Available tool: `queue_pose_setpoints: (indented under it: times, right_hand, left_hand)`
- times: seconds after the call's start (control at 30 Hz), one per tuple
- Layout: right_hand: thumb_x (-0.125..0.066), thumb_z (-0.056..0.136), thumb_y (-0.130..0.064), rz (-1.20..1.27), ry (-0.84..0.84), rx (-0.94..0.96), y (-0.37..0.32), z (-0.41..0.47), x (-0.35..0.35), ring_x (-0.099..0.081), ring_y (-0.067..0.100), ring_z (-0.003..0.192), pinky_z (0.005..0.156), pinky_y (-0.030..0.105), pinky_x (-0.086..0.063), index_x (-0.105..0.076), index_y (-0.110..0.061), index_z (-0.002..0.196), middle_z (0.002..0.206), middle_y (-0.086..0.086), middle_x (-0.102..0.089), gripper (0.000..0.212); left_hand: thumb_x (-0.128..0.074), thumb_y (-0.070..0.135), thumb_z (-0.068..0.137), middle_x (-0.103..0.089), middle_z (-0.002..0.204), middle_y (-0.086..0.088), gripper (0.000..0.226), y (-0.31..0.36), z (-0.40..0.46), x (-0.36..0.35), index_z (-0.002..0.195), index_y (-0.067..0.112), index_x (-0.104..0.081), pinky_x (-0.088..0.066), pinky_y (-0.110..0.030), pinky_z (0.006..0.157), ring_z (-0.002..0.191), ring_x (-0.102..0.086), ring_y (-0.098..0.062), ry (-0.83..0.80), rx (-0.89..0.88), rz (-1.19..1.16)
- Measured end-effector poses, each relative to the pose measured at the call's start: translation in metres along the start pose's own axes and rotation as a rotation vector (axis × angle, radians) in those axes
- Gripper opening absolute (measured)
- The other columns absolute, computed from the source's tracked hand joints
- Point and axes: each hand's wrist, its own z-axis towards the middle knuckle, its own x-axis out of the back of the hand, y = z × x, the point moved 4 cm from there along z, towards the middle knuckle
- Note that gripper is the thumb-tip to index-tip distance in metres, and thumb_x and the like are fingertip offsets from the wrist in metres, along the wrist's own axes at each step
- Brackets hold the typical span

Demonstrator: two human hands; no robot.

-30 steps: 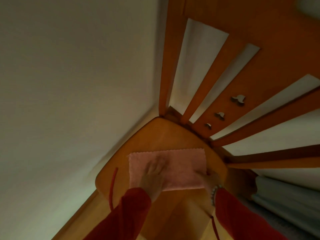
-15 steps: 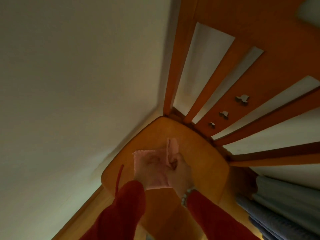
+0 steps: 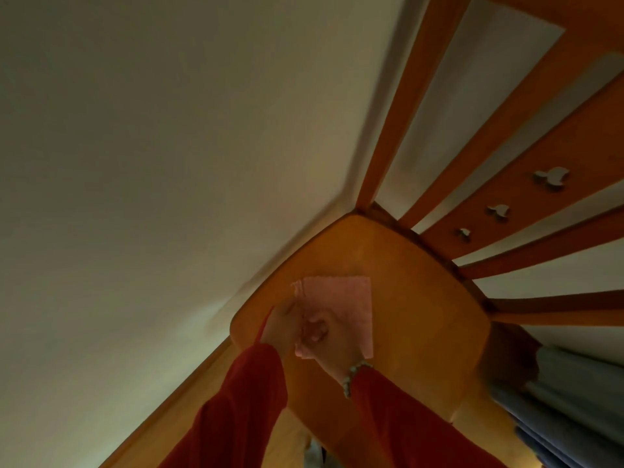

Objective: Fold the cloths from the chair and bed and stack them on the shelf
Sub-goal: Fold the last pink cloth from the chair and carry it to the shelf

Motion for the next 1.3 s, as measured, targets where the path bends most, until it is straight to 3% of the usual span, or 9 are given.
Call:
queue_pose_setpoints:
  times: [0.1, 0.23, 0.37, 0.47, 0.6, 0.83, 0.93, 1.1, 1.3]
  right_hand:
    - [-0.068, 0.088, -0.015, -0.045, 0.234, 0.006, 0.018, 0.002, 0.022, -0.063, 0.017, 0.085, 0.077, 0.035, -0.058, -0.064, -0.017, 0.102, 0.097, 0.0, -0.061, 0.015]
    - [-0.061, 0.093, -0.023, 0.056, 0.516, -0.153, 0.035, 0.002, 0.064, -0.053, 0.026, 0.109, 0.089, 0.037, -0.049, -0.059, -0.013, 0.118, 0.123, 0.006, -0.048, 0.027]
    - [-0.062, 0.095, -0.032, 0.181, 0.399, -0.324, 0.049, 0.008, 0.071, -0.056, 0.022, 0.097, 0.079, 0.031, -0.045, -0.053, -0.005, 0.13, 0.125, 0.011, -0.059, 0.045]
    - [-0.069, 0.09, -0.036, 0.35, 0.299, -0.41, 0.057, 0.009, 0.069, -0.056, 0.023, 0.092, 0.09, 0.037, -0.05, -0.065, -0.008, 0.111, 0.108, 0.007, -0.063, 0.035]
    - [-0.082, 0.072, -0.047, 0.651, 0.197, -0.501, 0.062, 0.003, 0.072, -0.06, 0.028, 0.113, 0.104, 0.046, -0.048, -0.063, -0.012, 0.125, 0.127, 0.005, -0.063, 0.067]
    - [-0.071, 0.086, -0.032, 1.156, -0.097, -0.282, 0.02, -0.031, 0.11, -0.069, 0.031, 0.108, 0.093, 0.046, -0.056, -0.065, -0.011, 0.122, 0.117, 0.014, -0.072, 0.042]
    - [-0.064, 0.092, -0.018, 1.249, -0.11, -0.149, -0.01, -0.05, 0.137, -0.071, 0.031, 0.104, 0.082, 0.045, -0.059, -0.066, -0.012, 0.12, 0.116, 0.016, -0.072, 0.029]
    - [-0.058, 0.096, -0.016, 1.263, -0.108, 0.085, -0.057, -0.09, 0.193, -0.059, 0.034, 0.124, 0.1, 0.055, -0.049, -0.055, -0.015, 0.137, 0.134, 0.015, -0.062, 0.041]
    - [-0.054, 0.097, -0.021, 1.265, -0.077, 0.273, -0.119, -0.178, 0.257, -0.063, 0.033, 0.118, 0.092, 0.052, -0.055, -0.055, -0.012, 0.133, 0.128, 0.015, -0.066, 0.037]
  left_hand:
    - [-0.046, 0.018, 0.1, -0.069, 0.094, -0.002, 0.023, -0.001, -0.005, 0.004, 0.096, 0.019, -0.069, -0.046, -0.024, 0.068, 0.086, -0.065, -0.022, 0.12, -0.047, 0.255]
    - [-0.049, 0.038, 0.095, -0.072, 0.103, -0.004, 0.032, -0.011, -0.003, -0.002, 0.112, 0.017, -0.067, -0.043, -0.023, 0.058, 0.086, -0.065, -0.017, 0.132, 0.089, 0.169]
    - [-0.071, 0.044, 0.083, -0.074, 0.104, -0.001, 0.048, -0.008, -0.009, -0.016, 0.123, 0.018, -0.064, -0.06, -0.04, 0.079, 0.091, -0.071, -0.02, -0.007, 0.098, 0.059]
    - [-0.075, 0.038, 0.083, -0.058, 0.134, -0.022, 0.067, -0.003, -0.014, -0.024, 0.139, 0.01, -0.052, -0.041, -0.05, 0.104, 0.123, -0.054, -0.042, -0.081, 0.198, -0.107]
    - [-0.079, 0.043, 0.073, -0.069, 0.112, -0.012, 0.071, 0.001, -0.018, -0.028, 0.131, 0.006, -0.059, -0.051, -0.04, 0.09, 0.101, -0.066, -0.032, -0.178, 0.228, -0.226]
    - [-0.064, 0.038, 0.091, -0.073, 0.115, -0.009, 0.031, 0.037, -0.027, -0.027, 0.114, 0.019, -0.072, -0.055, -0.049, 0.09, 0.103, -0.07, -0.027, -0.198, 0.154, -0.496]
    - [-0.069, 0.044, 0.087, -0.069, 0.124, -0.01, 0.039, 0.066, -0.036, -0.024, 0.122, 0.024, -0.067, -0.056, -0.048, 0.089, 0.107, -0.069, -0.028, -0.221, 0.104, -0.545]
    - [-0.062, 0.022, 0.094, -0.063, 0.134, -0.009, 0.044, 0.177, -0.103, -0.027, 0.137, 0.016, -0.055, -0.043, -0.049, 0.107, 0.124, -0.06, -0.028, -0.465, -0.216, -0.552]
    - [-0.064, 0.012, 0.084, -0.062, 0.132, -0.02, 0.045, 0.262, -0.192, -0.038, 0.129, 0.006, -0.062, -0.047, -0.049, 0.103, 0.122, -0.059, -0.036, -0.668, -0.211, -0.766]
